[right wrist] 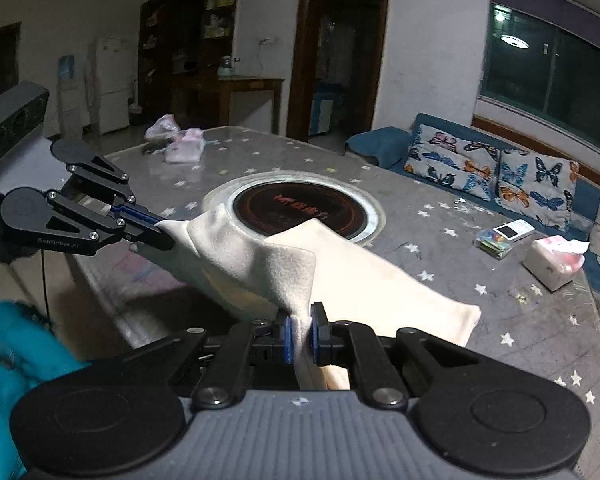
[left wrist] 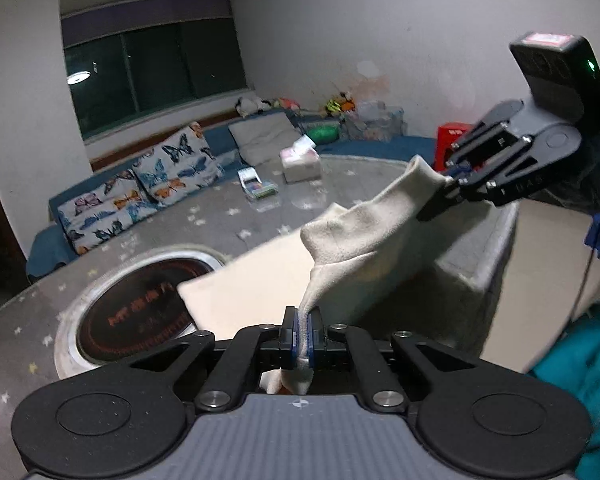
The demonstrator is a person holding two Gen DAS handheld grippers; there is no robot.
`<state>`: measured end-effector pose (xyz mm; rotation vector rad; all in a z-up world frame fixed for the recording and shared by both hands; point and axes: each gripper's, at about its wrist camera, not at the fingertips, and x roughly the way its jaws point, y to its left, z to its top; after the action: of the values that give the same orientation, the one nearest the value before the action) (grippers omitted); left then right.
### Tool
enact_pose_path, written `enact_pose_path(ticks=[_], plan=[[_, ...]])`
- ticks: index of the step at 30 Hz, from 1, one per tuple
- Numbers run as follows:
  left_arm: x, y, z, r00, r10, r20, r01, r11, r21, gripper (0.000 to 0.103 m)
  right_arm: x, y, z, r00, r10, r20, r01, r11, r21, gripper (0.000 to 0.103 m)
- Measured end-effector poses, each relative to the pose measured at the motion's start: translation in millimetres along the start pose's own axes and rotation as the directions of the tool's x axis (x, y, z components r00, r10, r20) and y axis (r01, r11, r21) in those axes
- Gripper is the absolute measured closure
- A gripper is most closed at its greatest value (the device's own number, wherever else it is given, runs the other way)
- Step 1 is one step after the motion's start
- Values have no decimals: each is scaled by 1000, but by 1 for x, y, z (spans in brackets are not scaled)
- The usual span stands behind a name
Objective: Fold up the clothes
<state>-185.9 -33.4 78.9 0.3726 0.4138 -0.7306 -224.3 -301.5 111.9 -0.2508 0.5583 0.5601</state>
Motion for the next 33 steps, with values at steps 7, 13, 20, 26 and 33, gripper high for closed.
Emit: enact_pose_path(ticks=[7,13,20,26,33], plan=[[49,34,27,998,59,38,-58,998,-35,98,31,-41,28,1000,-30,2,30,999,34,95],[122,70,43,996,85,-24,-87,993,-76,98,85,-83,46,997,-64,-45,66,997,47,95],[193,94,35,985,98,-139,-117,984,-134,98,156,-121,38,986,-91,-139,109,985,130,94],[212,96,30,974,135,-181,-163,974,-154,85,183,-141,16,975,-137,-172,177,953,246,81],[203,99,42,967,191,-167,-223,955,-197,80,158,-149,18,969,-213,-123,242,921,307,77]])
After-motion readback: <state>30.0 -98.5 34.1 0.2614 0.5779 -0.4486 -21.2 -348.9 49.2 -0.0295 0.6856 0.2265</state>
